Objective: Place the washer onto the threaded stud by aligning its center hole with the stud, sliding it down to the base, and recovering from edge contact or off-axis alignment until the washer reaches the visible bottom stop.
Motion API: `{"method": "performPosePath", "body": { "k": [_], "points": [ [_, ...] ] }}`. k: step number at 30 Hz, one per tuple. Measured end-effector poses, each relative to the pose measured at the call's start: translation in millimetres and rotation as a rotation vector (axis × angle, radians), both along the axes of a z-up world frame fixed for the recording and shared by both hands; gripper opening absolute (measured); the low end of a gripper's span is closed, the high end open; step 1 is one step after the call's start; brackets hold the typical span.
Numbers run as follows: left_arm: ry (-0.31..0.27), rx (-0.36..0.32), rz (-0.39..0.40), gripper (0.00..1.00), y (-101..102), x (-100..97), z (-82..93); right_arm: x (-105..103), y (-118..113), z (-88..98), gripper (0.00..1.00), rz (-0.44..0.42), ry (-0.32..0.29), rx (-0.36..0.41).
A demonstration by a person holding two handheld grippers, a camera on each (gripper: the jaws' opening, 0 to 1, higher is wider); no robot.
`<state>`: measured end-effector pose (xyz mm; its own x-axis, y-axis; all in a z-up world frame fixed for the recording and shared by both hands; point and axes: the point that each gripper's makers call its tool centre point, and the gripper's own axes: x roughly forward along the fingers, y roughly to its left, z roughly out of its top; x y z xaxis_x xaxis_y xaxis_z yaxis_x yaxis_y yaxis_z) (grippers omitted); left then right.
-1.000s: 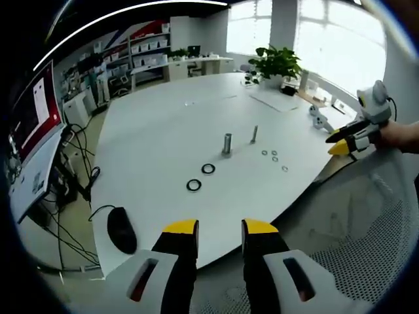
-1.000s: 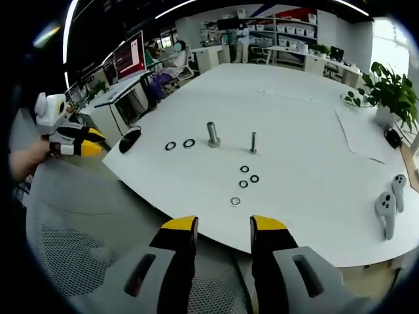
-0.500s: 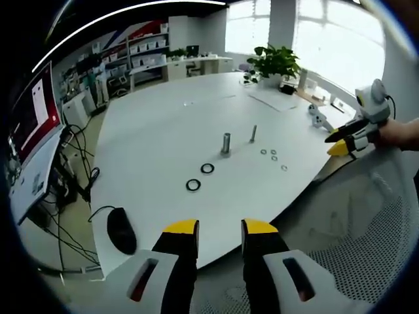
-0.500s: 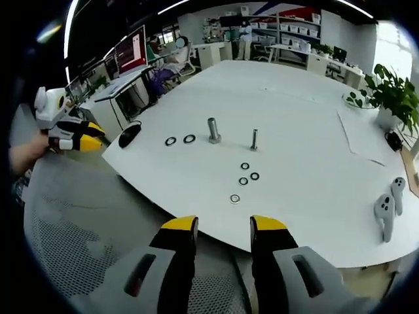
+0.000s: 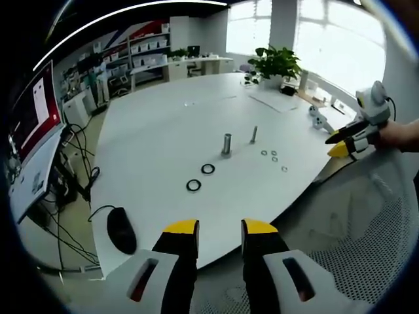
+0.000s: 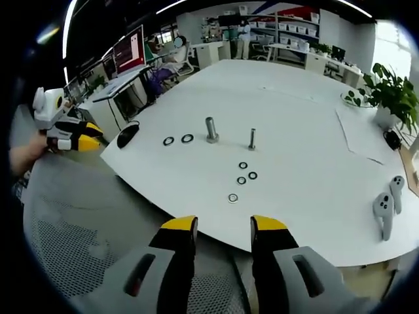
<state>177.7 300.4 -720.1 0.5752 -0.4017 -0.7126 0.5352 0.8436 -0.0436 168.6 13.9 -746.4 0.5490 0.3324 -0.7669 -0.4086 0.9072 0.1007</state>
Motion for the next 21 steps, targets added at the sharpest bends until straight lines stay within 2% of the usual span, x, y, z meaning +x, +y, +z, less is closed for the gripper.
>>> {"method": "performPosePath", "body": {
  "k": [12,21],
  "points": [
    [0.009,0.007,-0.001,0.23,0,-0.7,-1.8,6,-3,7.6,0.36,-0.015,-0.054,0.006],
    [-0.002,0.001,0.020,0.22,3,1.5,0.9,8,-1,11.9,0.36,0.010,-0.083,-0.003]
  ]
}}
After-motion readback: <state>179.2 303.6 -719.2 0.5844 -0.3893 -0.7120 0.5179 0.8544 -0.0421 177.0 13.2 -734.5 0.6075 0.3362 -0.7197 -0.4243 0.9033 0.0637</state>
